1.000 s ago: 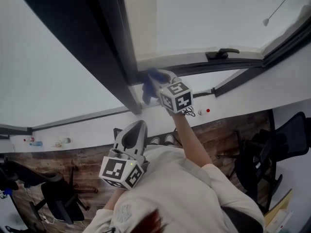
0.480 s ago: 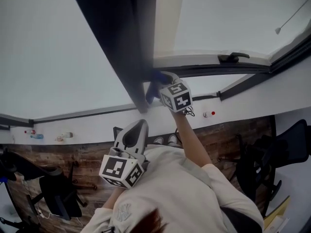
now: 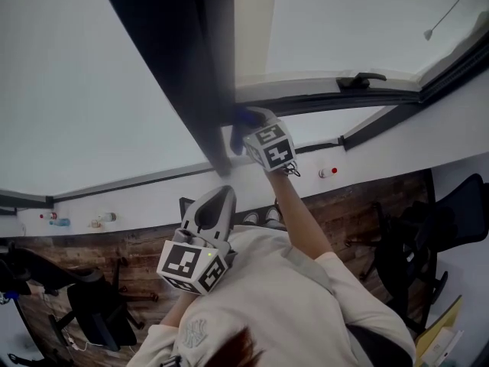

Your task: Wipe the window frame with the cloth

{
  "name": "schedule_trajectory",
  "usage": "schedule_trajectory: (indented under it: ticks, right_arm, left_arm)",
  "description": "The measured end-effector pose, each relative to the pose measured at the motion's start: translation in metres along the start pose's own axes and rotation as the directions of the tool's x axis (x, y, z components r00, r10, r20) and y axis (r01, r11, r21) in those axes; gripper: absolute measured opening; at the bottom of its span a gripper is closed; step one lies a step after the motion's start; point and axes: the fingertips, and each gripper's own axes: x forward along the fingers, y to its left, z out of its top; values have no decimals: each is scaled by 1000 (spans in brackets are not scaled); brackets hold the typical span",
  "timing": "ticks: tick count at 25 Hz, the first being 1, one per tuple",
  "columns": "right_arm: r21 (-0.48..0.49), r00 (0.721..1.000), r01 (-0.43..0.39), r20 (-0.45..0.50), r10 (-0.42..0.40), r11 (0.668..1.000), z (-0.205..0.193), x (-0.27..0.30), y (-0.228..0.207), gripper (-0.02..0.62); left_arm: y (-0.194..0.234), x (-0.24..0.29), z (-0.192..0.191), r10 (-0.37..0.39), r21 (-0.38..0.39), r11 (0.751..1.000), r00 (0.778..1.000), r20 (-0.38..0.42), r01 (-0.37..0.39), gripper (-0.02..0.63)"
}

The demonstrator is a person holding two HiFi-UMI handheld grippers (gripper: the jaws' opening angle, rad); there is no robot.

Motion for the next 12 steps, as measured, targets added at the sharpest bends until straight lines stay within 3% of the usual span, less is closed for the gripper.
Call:
schedule_trajectory:
  ticks: [12]
  right_arm:
    - [2, 1000, 17, -2, -17, 1000, -5, -6, -13, 49]
  left_arm:
    - [5, -12, -2, 21, -5, 1000, 1000, 15, -21, 5]
